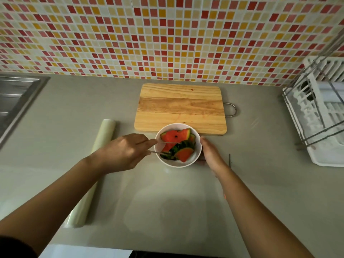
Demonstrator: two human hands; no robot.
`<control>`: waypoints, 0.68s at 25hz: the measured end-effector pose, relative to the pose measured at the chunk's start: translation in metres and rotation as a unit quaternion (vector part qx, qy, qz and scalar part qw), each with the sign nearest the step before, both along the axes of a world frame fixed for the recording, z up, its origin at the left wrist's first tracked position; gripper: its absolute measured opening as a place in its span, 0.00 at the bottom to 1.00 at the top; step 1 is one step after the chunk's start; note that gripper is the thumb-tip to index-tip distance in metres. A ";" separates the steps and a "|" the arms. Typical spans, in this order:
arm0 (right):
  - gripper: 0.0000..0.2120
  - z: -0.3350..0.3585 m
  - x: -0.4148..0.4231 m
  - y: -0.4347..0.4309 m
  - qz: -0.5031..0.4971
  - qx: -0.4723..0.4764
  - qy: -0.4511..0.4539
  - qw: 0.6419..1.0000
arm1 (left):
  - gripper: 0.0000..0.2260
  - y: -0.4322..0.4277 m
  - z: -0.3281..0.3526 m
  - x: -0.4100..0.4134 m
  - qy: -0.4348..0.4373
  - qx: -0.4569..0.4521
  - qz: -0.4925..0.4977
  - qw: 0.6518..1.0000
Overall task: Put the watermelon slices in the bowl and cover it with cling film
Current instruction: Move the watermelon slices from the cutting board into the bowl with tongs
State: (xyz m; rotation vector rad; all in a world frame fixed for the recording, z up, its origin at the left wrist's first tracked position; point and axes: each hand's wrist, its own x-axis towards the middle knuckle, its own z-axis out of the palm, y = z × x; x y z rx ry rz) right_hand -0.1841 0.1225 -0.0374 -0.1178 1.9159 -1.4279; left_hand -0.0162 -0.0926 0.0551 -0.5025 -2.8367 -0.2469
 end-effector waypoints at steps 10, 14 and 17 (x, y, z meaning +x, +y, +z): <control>0.23 -0.006 0.007 -0.001 -0.009 -0.002 0.055 0.998 | 0.20 0.027 0.023 -0.001 -0.033 -0.160 0.019 0.986; 0.22 -0.005 0.008 -0.002 -0.017 -0.001 0.060 0.998 | 0.17 0.012 0.040 0.005 -0.040 -0.073 0.053 0.995; 0.21 -0.003 0.010 -0.002 -0.032 0.016 0.073 0.997 | 0.15 -0.009 0.032 -0.012 -0.017 0.078 0.219 0.972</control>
